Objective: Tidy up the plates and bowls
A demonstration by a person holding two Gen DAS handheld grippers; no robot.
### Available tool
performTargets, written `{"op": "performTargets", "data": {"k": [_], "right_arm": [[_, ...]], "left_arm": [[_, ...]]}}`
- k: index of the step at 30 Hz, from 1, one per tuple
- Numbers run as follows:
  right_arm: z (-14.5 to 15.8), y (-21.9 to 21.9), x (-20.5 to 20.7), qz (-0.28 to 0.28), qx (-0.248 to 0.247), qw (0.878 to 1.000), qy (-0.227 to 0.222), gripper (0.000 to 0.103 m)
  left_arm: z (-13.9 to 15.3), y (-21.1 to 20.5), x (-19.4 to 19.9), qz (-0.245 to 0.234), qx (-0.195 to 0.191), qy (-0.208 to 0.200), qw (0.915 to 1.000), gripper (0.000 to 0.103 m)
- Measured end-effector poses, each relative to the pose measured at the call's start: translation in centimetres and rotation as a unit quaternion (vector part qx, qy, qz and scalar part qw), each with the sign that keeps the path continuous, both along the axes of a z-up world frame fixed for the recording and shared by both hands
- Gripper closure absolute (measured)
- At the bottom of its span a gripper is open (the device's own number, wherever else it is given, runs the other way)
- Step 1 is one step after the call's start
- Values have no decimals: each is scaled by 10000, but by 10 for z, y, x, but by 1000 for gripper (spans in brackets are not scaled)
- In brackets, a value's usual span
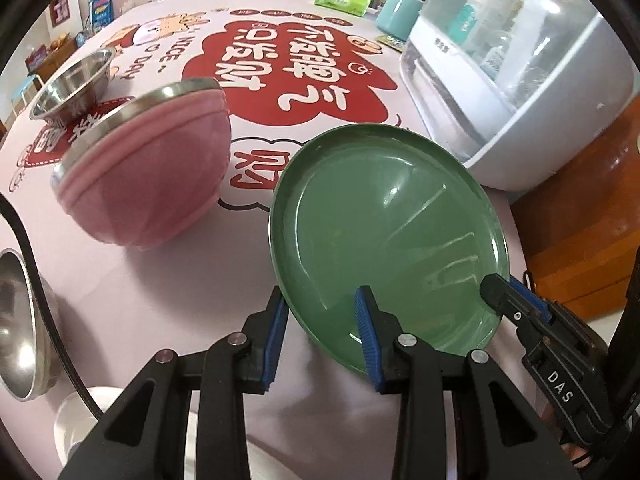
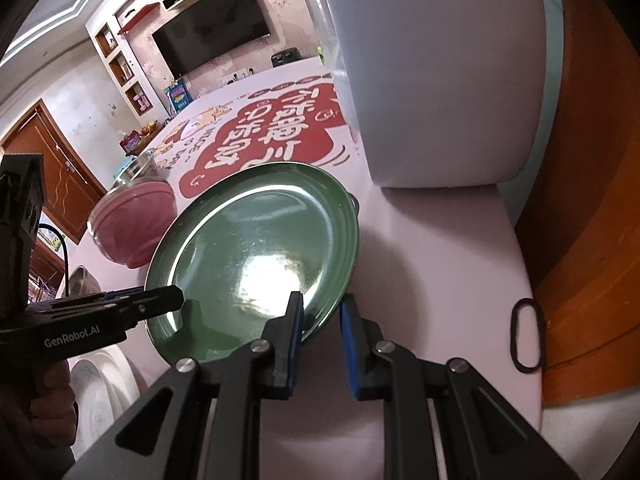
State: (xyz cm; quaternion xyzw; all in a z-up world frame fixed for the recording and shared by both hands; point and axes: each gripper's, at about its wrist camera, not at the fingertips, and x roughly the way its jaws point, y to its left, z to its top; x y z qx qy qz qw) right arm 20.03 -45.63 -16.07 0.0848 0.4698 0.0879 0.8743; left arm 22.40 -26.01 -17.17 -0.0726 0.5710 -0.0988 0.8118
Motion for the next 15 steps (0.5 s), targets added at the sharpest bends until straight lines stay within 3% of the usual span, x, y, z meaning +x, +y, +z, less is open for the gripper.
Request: {"op": "performTargets", "data": {"k": [15], "right_arm": [[47, 24, -46, 32, -128, 9990, -430, 85]], "left_arm": [[47, 26, -46, -169, -141, -329, 9992, 70]]}}
